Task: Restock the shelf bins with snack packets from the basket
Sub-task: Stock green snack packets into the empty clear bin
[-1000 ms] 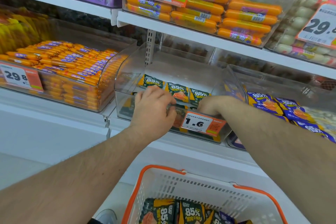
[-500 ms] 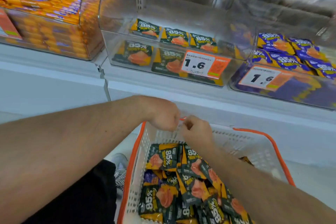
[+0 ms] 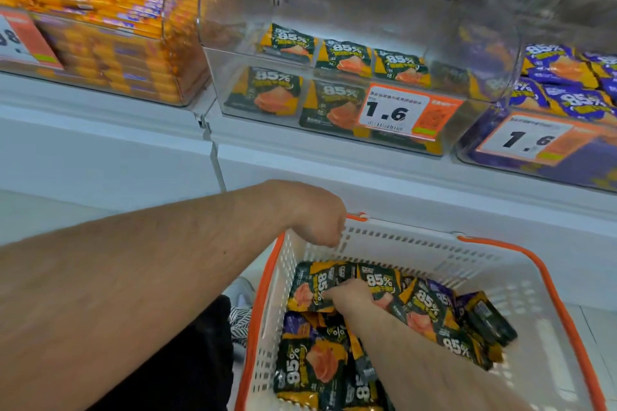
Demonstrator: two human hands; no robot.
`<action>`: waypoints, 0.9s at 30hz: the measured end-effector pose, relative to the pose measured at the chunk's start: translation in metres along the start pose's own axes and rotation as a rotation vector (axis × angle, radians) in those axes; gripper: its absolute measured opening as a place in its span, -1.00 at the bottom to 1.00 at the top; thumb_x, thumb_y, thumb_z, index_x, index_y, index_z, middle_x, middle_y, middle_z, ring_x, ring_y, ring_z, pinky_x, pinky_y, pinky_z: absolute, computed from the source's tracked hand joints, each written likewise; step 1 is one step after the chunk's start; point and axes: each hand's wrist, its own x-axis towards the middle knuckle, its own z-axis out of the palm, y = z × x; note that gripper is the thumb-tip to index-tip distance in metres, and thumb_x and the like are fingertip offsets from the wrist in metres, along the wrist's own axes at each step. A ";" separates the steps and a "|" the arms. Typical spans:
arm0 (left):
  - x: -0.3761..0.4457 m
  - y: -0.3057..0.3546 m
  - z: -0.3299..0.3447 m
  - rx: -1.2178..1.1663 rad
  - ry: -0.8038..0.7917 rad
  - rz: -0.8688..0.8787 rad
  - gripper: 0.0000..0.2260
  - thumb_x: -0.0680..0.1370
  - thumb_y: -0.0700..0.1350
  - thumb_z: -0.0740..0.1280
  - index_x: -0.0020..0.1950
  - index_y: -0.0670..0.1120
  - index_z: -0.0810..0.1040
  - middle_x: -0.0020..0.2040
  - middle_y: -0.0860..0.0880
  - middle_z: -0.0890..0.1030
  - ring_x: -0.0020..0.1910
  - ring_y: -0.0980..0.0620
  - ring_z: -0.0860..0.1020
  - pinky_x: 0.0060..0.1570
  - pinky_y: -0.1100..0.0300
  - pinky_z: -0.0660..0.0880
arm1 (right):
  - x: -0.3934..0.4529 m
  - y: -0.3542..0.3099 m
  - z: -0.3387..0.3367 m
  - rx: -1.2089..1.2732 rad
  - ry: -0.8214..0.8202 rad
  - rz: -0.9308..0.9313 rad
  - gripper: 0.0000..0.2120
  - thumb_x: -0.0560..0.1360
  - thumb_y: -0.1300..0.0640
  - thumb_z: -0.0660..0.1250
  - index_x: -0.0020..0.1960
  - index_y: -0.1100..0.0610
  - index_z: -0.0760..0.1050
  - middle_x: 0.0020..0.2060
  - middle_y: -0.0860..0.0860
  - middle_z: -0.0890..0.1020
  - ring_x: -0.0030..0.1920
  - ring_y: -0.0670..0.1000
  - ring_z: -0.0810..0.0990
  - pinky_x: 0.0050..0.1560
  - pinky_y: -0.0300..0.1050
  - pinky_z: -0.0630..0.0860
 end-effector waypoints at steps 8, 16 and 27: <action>0.006 -0.009 -0.002 -0.032 0.034 0.005 -0.77 0.62 -0.06 0.18 0.06 -0.16 0.55 0.01 -0.06 0.56 -0.05 -0.04 0.52 0.00 0.13 0.47 | -0.020 -0.015 -0.036 -0.245 0.185 -0.386 -0.90 0.57 0.18 0.24 -0.12 0.07 0.36 -0.20 0.02 0.51 -0.21 0.02 0.48 -0.21 -0.07 0.44; -0.012 -0.027 -0.033 -0.409 0.244 -0.073 -0.46 0.58 0.11 0.32 0.48 -0.07 0.30 0.41 -0.06 0.43 0.31 -0.03 0.46 0.28 0.10 0.41 | -0.084 -0.065 -0.140 -0.049 0.275 -0.810 -0.85 0.58 0.15 0.33 -0.10 -0.08 0.47 -0.08 -0.16 0.60 0.02 -0.09 0.57 0.09 -0.09 0.51; -0.051 -0.035 -0.075 -1.131 0.911 0.097 -0.87 0.52 -0.06 0.44 -0.24 0.05 0.64 -0.30 -0.02 0.60 -0.34 0.06 0.50 -0.33 0.19 0.46 | -0.178 -0.122 -0.174 0.423 0.163 -1.161 -0.62 0.50 0.37 0.38 0.09 -0.02 0.33 -0.36 -0.23 0.63 -0.41 -0.20 0.52 -0.32 -0.34 0.42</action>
